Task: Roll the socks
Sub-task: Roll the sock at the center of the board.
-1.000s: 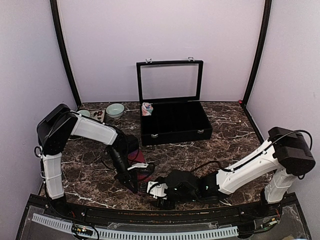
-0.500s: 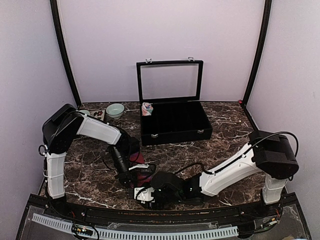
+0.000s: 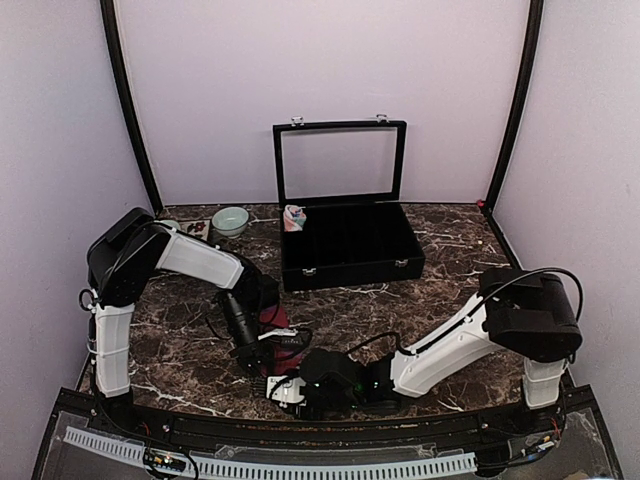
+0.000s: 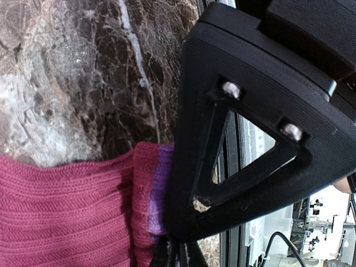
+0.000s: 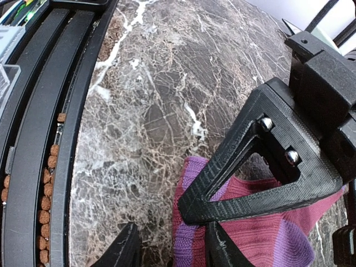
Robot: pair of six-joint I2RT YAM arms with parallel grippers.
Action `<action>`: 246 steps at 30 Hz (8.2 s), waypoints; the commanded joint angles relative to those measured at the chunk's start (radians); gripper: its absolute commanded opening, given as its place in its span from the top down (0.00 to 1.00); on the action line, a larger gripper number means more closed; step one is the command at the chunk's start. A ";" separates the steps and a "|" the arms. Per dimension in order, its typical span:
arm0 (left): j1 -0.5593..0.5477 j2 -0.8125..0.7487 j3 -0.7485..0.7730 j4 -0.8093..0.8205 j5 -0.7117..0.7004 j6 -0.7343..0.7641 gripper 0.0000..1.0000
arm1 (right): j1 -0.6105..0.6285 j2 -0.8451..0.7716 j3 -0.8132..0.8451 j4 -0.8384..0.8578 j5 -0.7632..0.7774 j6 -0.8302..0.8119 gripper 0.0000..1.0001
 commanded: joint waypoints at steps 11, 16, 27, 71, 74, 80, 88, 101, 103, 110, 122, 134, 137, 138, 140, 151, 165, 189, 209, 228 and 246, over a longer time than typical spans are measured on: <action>0.026 -0.021 -0.054 0.084 -0.137 -0.042 0.27 | -0.037 0.091 -0.051 0.074 -0.043 0.150 0.98; 0.062 -0.164 -0.134 0.187 -0.192 -0.123 0.12 | -0.046 0.103 -0.051 0.050 -0.046 0.201 0.99; 0.254 -0.723 -0.556 0.564 -0.439 -0.200 0.09 | -0.081 0.070 -0.062 -0.016 -0.149 0.299 1.00; -0.255 -0.534 -0.406 0.669 -0.709 0.021 0.58 | -0.392 0.229 0.039 -0.160 -0.718 1.071 1.00; -0.255 -0.519 -0.409 0.686 -0.707 0.009 0.66 | -0.392 0.228 0.034 -0.142 -0.718 1.084 1.00; -0.256 -0.480 -0.407 0.674 -0.710 -0.029 0.64 | -0.395 0.225 0.016 -0.100 -0.719 1.114 1.00; -0.258 -0.469 -0.417 0.694 -0.716 -0.106 1.00 | -0.395 0.193 -0.029 -0.044 -0.706 1.156 0.96; -0.258 -0.479 -0.409 0.703 -0.756 -0.209 0.50 | -0.386 0.193 -0.007 -0.096 -0.662 1.109 0.97; -0.258 -0.498 -0.408 0.699 -0.774 -0.205 0.47 | -0.385 0.204 -0.013 -0.095 -0.653 1.111 0.99; -0.258 -0.637 -0.420 0.638 -0.731 -0.206 0.42 | -0.383 0.229 -0.010 -0.084 -0.636 1.133 1.00; -0.258 -0.586 -0.422 0.634 -0.692 -0.170 0.61 | -0.383 0.248 0.002 -0.115 -0.648 1.140 1.00; -0.258 -0.504 -0.422 0.695 -0.716 -0.165 0.73 | -0.383 0.234 -0.037 -0.055 -0.657 1.182 1.00; -0.258 -0.492 -0.422 0.692 -0.692 -0.168 0.88 | -0.383 0.222 -0.036 -0.064 -0.650 1.177 1.00; -0.258 -0.485 -0.422 0.691 -0.687 -0.166 0.92 | -0.383 0.216 -0.033 -0.069 -0.645 1.175 0.97; -0.258 -0.467 -0.423 0.681 -0.672 -0.165 0.99 | -0.383 0.205 -0.031 -0.064 -0.638 1.170 0.91; -0.180 -0.363 -0.325 0.482 -0.413 -0.214 1.00 | -0.379 0.012 -0.120 -0.078 -0.465 1.066 0.01; -0.122 -0.193 -0.233 0.355 -0.308 -0.226 1.00 | -0.285 -0.334 -0.361 -0.250 -0.065 0.955 0.01; -0.125 -0.041 -0.143 0.324 -0.463 -0.242 1.00 | 0.131 -0.505 -0.349 -0.096 0.300 0.335 0.26; -0.132 0.026 -0.133 0.314 -0.551 -0.236 1.00 | 0.045 -0.128 -0.159 0.160 0.144 0.118 0.55; -0.132 0.051 -0.085 0.259 -0.544 -0.188 0.97 | -0.024 -0.052 -0.245 0.230 0.063 0.179 0.62; -0.131 0.020 -0.075 0.243 -0.496 -0.166 0.76 | -0.042 0.013 -0.218 0.081 0.037 0.158 0.72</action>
